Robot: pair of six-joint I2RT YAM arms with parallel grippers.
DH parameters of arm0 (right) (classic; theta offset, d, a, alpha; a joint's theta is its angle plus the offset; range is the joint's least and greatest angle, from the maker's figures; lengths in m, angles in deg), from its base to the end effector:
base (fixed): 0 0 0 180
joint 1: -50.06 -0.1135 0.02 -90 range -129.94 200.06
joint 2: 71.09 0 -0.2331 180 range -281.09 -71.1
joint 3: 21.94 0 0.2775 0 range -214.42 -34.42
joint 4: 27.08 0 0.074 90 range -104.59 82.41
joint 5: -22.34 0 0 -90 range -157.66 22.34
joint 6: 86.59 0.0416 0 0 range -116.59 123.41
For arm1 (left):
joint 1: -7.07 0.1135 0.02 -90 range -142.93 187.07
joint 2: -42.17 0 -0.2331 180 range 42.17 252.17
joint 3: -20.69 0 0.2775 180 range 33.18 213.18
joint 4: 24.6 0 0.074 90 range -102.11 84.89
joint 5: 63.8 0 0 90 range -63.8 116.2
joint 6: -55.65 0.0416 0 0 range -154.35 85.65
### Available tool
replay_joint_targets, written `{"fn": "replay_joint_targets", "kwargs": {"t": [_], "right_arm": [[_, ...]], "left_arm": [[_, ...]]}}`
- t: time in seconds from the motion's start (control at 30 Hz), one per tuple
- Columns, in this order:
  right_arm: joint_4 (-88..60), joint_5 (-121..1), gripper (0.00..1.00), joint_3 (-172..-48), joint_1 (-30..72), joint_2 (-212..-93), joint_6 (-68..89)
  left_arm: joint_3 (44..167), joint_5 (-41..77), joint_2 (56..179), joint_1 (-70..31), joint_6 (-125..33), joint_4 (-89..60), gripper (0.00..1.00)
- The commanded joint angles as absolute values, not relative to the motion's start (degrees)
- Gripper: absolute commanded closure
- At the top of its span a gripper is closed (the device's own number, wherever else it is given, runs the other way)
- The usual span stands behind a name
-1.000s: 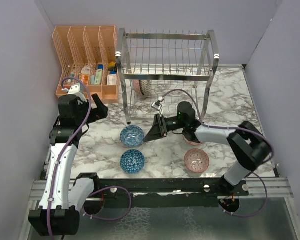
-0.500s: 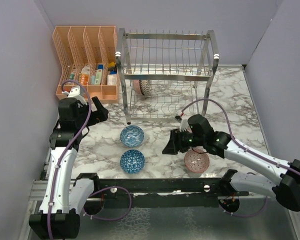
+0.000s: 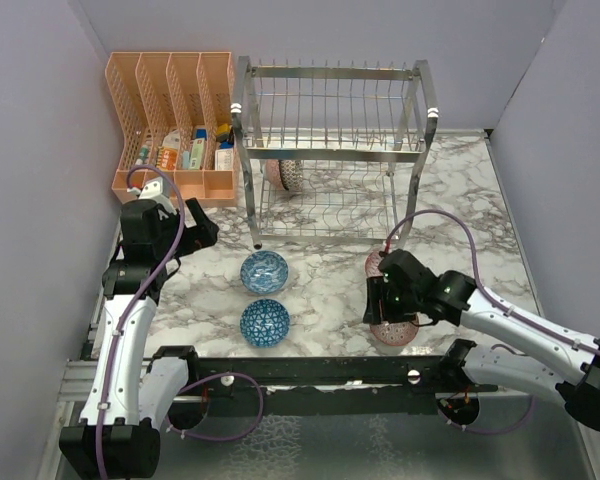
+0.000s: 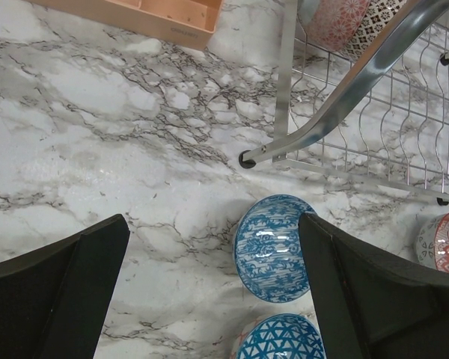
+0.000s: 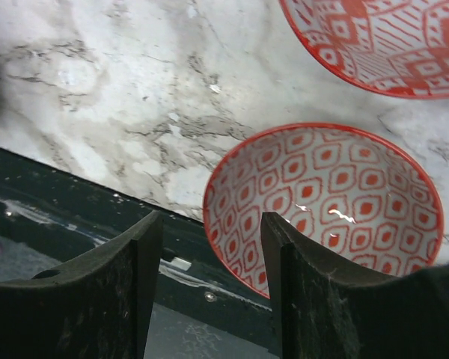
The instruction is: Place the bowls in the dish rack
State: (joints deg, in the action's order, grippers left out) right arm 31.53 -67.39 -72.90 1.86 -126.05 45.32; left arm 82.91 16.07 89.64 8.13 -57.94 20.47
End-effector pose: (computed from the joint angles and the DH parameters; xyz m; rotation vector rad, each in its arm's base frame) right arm 0.1439 0.1613 0.1824 -0.1534 2.7629 0.4819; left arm 0.2301 -0.0031 0.2979 -0.3466 2.0905 -0.4211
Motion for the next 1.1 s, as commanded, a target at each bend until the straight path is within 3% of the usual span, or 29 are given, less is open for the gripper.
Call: {"fn": "replay_joint_targets", "kwargs": {"t": [0.0,0.47,0.7,1.07], "right_arm": [[36.5,-74.82,0.45,-73.42,-0.93,-126.94,50.52],[37.98,-80.5,0.45,-76.3,-11.73,-133.7,58.56],[42.26,-86.11,0.46,-80.26,-18.83,-142.46,63.29],[46.48,-92.91,0.56,-83.44,-20.95,-148.4,65.47]], "left_arm": [[81.8,14.16,88.79,8.3,-58.22,19.0,0.01],[80.58,14.16,88.23,8.3,-57.58,18.78,0.01],[79.96,14.07,87.75,8.3,-57.77,18.65,0.01],[79.17,14.26,87.7,8.3,-57.29,18.59,0.01]]}}
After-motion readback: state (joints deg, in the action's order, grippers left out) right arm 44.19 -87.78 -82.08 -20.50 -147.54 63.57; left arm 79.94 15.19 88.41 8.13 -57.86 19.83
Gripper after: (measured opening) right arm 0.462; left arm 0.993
